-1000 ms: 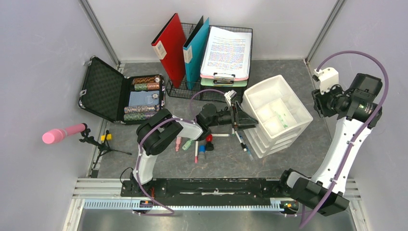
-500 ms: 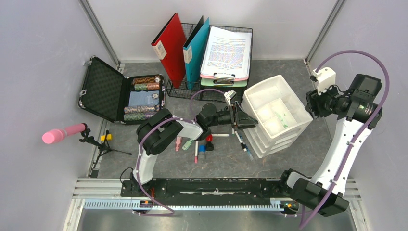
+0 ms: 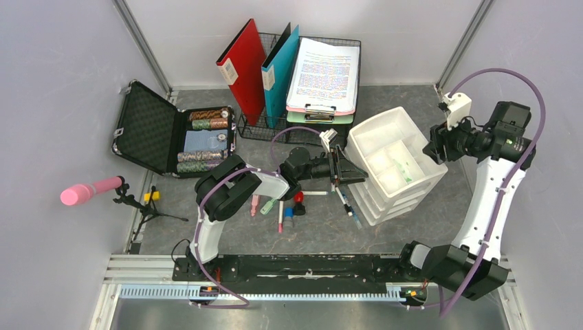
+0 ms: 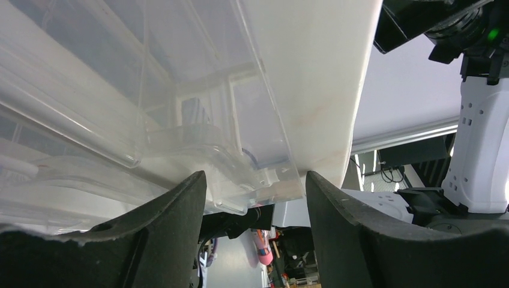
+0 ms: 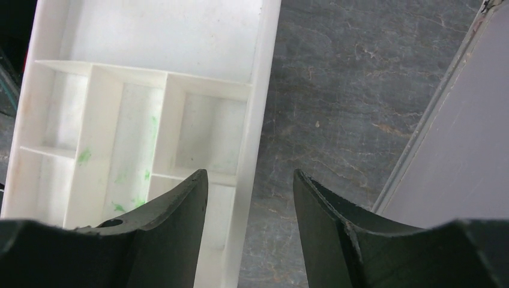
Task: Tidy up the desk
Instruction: Open the drawer in the storage box.
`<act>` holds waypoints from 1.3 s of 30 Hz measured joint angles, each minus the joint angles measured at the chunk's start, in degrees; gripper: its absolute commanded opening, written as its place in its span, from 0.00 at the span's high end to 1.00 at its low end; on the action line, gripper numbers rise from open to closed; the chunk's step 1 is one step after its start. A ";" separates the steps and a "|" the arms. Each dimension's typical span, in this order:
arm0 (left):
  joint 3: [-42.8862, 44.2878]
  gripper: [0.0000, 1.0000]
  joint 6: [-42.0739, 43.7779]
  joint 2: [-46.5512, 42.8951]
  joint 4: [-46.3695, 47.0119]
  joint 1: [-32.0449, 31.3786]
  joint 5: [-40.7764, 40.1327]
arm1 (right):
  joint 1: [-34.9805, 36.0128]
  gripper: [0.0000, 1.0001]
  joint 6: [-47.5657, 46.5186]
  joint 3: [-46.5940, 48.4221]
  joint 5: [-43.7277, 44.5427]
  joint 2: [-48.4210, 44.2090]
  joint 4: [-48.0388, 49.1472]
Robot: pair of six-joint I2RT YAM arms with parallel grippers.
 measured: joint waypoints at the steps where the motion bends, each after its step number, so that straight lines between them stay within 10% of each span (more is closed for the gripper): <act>1: 0.00 0.31 0.00 0.00 0.00 0.00 0.00 | 0.15 0.40 0.57 -0.24 -0.13 0.20 0.79; 11: 0.50 0.30 0.00 0.00 -0.20 0.00 0.02 | 2.56 0.51 5.55 -3.85 -0.35 2.03 9.46; 23: 3.45 0.31 -2.25 1.40 3.04 -0.02 0.13 | 3.17 0.93 8.72 -7.98 0.28 2.14 14.71; 39: 3.50 0.40 -9.27 4.52 11.26 0.20 1.01 | 3.43 1.00 14.86 -11.21 9.11 -2.40 18.36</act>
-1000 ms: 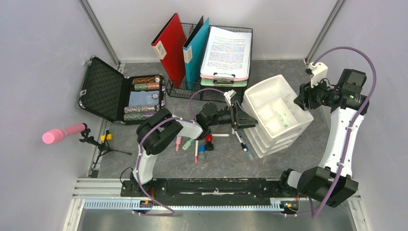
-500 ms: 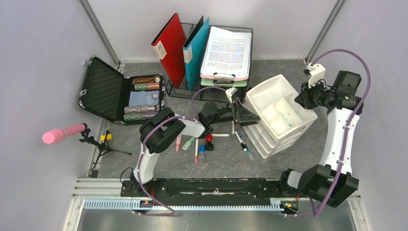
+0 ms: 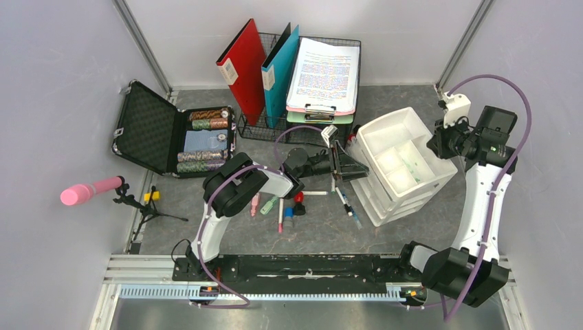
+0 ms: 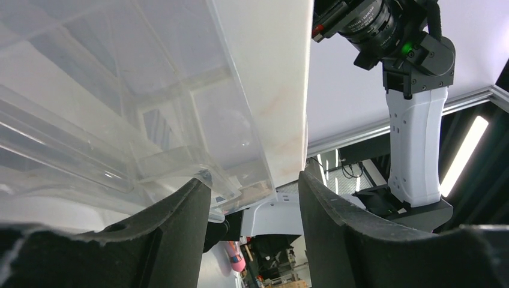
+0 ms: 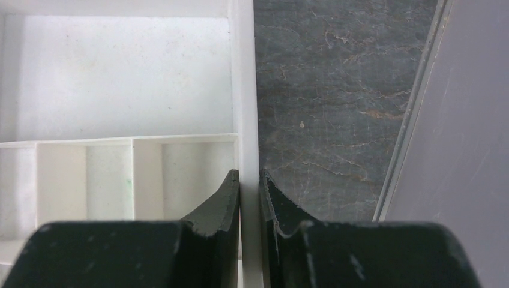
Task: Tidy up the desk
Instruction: Open the drawer in the storage box.
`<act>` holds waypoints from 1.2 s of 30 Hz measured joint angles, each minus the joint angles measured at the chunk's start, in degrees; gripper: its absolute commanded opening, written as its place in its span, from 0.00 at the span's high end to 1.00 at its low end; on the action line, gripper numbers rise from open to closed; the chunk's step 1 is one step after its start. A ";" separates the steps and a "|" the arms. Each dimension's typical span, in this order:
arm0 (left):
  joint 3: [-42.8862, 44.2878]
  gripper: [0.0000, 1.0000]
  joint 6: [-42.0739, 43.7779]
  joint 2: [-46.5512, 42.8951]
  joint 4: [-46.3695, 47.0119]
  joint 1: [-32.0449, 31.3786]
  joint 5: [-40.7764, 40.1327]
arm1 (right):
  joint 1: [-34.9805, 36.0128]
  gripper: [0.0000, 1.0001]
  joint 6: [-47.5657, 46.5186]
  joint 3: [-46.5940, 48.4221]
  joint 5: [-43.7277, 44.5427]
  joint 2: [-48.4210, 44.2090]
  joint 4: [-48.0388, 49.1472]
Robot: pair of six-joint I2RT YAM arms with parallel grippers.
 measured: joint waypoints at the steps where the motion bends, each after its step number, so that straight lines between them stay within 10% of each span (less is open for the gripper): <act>1: -0.17 0.40 -0.24 0.02 0.39 0.04 0.07 | 0.00 1.00 0.31 0.00 0.35 -0.02 0.11; 36: -9.20 0.26 11.85 -7.21 -5.38 1.81 4.42 | 0.11 1.00 -3.87 1.79 9.01 1.68 2.19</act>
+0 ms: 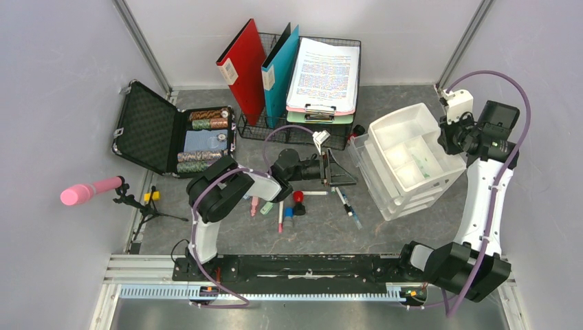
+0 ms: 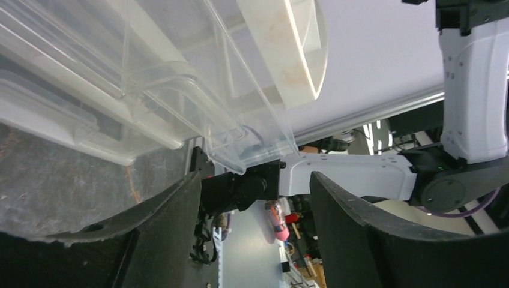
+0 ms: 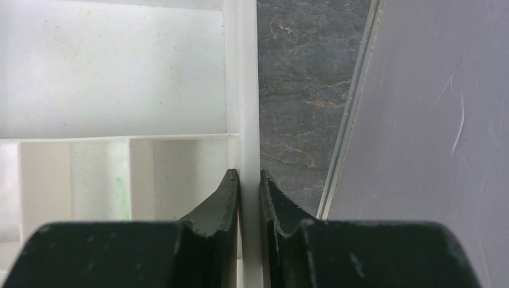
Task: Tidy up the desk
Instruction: Open the drawer in the storage box, then pick up the stationery from the center of the board.
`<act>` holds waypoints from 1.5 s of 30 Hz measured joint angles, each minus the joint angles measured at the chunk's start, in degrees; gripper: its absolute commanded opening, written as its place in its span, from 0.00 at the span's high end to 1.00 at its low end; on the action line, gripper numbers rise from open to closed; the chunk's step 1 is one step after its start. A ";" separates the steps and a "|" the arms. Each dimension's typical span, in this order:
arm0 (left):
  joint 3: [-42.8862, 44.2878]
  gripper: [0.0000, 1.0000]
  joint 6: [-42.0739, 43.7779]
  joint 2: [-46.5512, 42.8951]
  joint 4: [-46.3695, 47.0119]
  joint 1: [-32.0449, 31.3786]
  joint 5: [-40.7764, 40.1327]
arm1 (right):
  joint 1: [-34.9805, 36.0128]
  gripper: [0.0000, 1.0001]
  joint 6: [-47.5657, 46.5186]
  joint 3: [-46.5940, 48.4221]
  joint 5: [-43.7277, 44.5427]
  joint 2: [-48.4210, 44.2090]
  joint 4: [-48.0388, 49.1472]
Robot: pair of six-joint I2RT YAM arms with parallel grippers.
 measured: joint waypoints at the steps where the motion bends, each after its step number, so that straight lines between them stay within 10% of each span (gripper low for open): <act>1: -0.22 0.25 1.31 -0.70 -1.16 0.17 0.15 | 0.00 1.00 -0.22 0.26 -0.13 0.26 -0.13; 7: -1.62 0.13 12.98 -7.19 -15.26 3.41 1.77 | -0.13 0.95 -2.14 1.03 -1.62 1.20 -0.20; 13: 2.27 0.05 38.03 -17.94 -51.01 10.51 0.44 | -0.15 0.77 -2.40 1.03 -3.54 0.31 -0.48; 23: 4.59 0.00 78.53 -38.53 -93.70 18.10 -18.43 | -0.48 0.53 -3.26 -0.52 -4.07 -0.61 3.15; 45: -6.86 0.11 102.18 -40.09 -107.38 18.01 -48.28 | -0.76 0.59 -0.96 -10.51 -7.87 -5.16 15.69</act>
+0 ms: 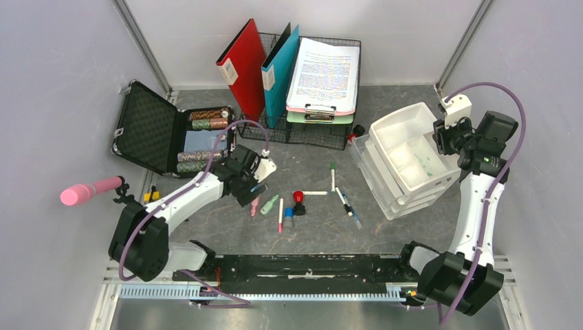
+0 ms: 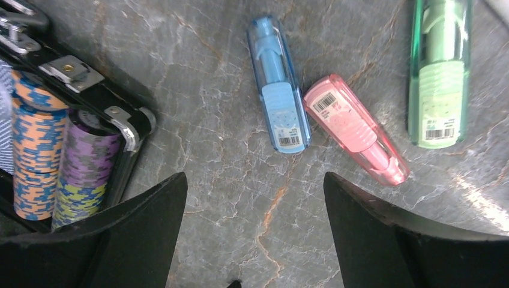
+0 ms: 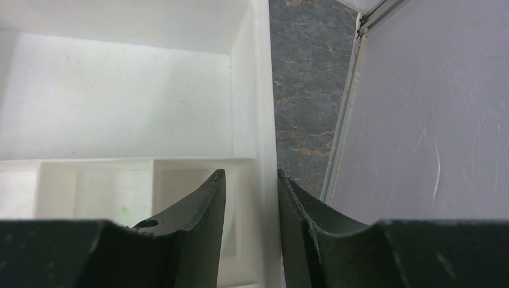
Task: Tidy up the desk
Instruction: Pick up the stationery from the center of the board.
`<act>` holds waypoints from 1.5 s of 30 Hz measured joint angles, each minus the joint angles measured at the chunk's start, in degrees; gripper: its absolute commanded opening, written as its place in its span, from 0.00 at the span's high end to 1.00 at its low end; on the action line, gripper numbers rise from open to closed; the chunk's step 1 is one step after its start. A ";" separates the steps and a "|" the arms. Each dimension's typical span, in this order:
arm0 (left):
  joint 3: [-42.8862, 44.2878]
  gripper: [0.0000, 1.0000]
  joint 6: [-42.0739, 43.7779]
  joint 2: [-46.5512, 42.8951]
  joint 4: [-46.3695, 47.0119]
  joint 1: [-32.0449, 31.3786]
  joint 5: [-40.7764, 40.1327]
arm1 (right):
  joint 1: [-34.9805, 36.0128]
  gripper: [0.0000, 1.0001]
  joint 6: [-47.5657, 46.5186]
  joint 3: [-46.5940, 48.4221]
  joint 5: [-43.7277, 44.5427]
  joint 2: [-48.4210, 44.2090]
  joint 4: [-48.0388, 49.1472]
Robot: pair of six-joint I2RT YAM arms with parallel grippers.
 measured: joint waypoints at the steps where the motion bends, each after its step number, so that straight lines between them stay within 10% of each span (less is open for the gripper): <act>1: -0.39 0.12 0.48 0.44 0.13 0.07 -0.31 | 0.00 0.59 0.07 -0.07 -0.02 -0.04 0.13; 27: 3.63 0.36 3.89 14.80 3.02 0.33 4.63 | 0.00 0.59 0.31 -0.17 -0.17 -0.09 0.42; 45: 16.48 0.74 -0.02 23.17 -3.91 0.46 17.03 | 0.00 0.58 0.87 -1.22 -2.64 -1.55 0.59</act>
